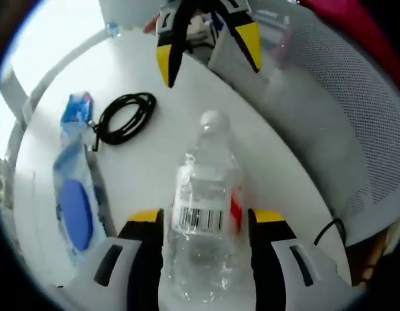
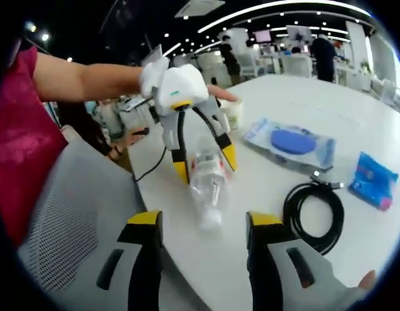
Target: Arrange the tabletop items into an orderly group along one side of the table until the central work area is clear of visible clutter.
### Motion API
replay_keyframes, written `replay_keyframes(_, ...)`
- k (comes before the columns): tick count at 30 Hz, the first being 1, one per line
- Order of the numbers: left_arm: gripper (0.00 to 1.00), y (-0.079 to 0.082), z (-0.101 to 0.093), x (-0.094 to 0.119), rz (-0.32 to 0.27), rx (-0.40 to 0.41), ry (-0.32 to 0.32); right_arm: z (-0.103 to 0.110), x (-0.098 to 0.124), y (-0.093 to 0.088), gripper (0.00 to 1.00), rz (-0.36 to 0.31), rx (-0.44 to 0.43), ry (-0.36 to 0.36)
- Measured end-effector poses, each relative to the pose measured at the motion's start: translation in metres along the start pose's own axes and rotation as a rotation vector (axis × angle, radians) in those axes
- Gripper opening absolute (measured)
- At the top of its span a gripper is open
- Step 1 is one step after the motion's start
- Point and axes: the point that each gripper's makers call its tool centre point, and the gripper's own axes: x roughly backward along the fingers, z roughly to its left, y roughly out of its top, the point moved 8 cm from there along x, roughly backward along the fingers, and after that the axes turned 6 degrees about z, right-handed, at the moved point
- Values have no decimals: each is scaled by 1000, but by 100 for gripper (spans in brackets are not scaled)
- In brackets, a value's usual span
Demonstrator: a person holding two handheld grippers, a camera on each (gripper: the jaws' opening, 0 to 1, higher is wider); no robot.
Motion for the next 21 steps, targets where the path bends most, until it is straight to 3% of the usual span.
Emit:
replay_keyframes(7, 48, 10, -1, -7, -4, -17, -17, -1, 3, 0, 51, -6, -2, -5)
replay_keyframes(21, 43, 11, -1, -12, 14, -20, -22, -2, 3, 1, 51, -16, -7, -3)
